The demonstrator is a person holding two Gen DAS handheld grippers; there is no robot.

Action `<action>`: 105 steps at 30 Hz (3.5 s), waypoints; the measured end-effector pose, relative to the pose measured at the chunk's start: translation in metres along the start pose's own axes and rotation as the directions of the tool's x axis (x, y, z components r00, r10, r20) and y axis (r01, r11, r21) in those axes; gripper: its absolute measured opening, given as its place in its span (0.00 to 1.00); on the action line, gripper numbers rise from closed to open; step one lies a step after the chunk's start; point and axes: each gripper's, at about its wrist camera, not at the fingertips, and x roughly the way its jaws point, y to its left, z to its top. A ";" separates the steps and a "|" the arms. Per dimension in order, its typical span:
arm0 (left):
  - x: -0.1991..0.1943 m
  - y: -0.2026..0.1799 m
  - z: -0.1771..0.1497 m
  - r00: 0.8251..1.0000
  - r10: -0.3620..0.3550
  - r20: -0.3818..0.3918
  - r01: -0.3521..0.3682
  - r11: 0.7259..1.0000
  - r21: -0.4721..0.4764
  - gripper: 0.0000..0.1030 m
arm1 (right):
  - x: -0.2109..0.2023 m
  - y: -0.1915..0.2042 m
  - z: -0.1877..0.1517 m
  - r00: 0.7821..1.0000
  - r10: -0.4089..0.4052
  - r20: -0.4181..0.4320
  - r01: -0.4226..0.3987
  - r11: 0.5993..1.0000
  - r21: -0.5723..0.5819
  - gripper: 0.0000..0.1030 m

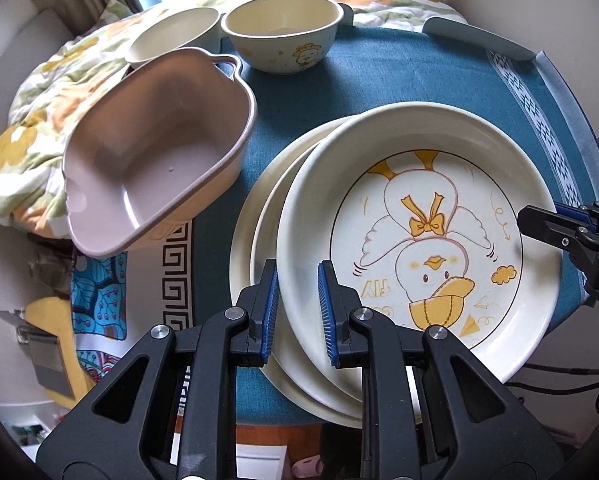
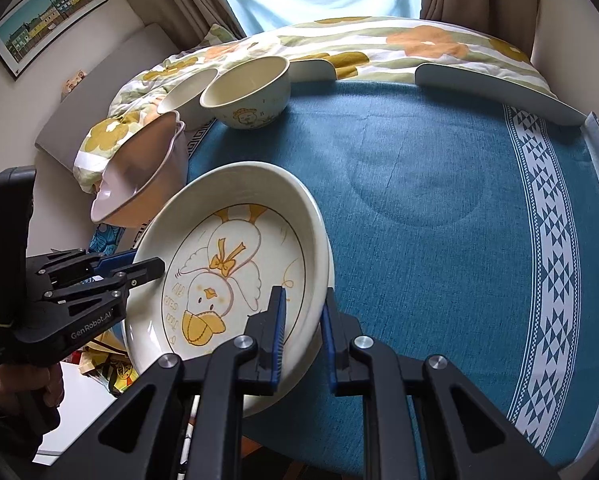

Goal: Organize plates and bowls

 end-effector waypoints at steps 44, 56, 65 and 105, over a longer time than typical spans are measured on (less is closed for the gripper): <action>-0.014 -0.021 -0.006 0.979 0.189 0.074 -0.198 0.970 0.144 0.16 | 0.010 0.008 0.001 0.996 -0.075 -0.042 0.071 0.994 -0.088 0.15; -0.076 0.007 0.014 0.973 0.144 0.180 -0.141 0.989 -0.034 1.00 | -0.040 0.000 0.026 0.997 -0.013 0.082 0.016 0.999 -0.029 0.64; -0.123 0.070 0.028 0.970 0.078 0.229 -0.009 0.958 -0.285 1.00 | -0.084 0.021 0.078 0.990 0.054 0.133 -0.029 0.983 -0.183 1.00; 0.006 0.189 0.058 0.998 -0.054 0.029 0.061 0.906 -0.419 0.15 | 0.131 0.131 0.147 0.958 0.134 -0.255 -0.198 0.949 -0.246 0.14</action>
